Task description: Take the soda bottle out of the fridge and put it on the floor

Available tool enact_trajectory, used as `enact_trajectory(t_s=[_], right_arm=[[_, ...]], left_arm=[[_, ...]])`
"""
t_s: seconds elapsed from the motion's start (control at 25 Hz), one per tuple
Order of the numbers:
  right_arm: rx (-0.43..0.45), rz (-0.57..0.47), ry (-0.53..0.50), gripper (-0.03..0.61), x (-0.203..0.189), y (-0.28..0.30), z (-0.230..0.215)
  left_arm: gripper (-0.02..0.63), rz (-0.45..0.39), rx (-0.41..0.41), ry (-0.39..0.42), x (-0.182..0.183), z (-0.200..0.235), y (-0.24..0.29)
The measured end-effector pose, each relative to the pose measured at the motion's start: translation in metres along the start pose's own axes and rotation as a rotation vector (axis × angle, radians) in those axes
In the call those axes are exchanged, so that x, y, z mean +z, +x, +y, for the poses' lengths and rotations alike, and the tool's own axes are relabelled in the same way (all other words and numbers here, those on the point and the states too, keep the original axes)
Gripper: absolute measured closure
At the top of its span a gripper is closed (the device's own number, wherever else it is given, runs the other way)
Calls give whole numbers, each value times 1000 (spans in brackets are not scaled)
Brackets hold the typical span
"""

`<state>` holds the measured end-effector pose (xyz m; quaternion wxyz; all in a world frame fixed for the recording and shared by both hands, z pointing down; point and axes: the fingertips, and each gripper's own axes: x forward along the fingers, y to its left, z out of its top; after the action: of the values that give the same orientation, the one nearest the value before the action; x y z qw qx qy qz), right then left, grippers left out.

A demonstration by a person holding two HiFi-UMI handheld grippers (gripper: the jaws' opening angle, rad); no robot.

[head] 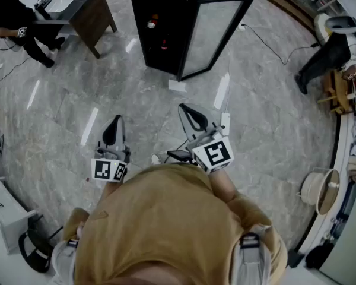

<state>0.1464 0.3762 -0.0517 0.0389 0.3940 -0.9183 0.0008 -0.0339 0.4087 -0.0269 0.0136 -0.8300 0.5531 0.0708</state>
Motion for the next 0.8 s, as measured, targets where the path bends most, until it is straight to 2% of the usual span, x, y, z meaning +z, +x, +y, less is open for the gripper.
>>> enact_trajectory(t_s=[0.12, 0.48, 0.68, 0.8], right_arm=[[10, -48, -5, 591, 8, 1, 10], [5, -66, -51, 591, 14, 24, 33], [-29, -16, -195, 591, -2, 61, 39], [-50, -11, -246, 591, -9, 84, 40]], left_arm=[[612, -2, -5, 8, 5, 0, -2], [612, -5, -73, 10, 2, 6, 3], [612, -9, -88, 22, -6, 31, 19], [612, -9, -92, 41, -11, 42, 32]])
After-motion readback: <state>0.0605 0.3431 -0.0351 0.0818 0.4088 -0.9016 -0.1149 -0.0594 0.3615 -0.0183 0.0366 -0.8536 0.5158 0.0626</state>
